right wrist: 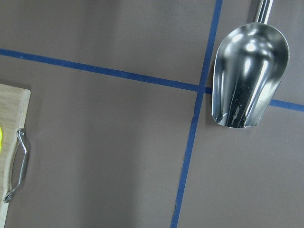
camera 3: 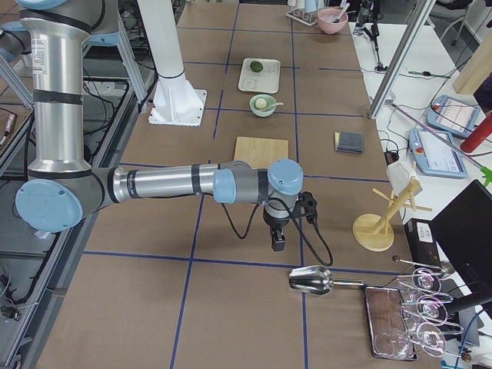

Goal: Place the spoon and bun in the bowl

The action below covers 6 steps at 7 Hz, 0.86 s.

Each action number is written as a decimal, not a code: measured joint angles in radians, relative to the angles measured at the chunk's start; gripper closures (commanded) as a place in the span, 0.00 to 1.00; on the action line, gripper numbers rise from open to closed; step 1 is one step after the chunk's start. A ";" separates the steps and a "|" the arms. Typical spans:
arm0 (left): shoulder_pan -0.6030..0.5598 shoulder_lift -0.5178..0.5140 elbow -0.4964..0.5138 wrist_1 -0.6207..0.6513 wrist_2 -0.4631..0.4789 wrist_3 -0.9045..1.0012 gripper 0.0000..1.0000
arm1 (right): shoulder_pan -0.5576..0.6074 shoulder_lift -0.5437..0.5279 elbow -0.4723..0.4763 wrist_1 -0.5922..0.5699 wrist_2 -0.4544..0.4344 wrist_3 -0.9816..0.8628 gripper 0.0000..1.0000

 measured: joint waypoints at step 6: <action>-0.047 0.019 0.002 0.024 -0.034 0.002 0.00 | 0.000 0.003 -0.006 0.001 0.005 0.000 0.00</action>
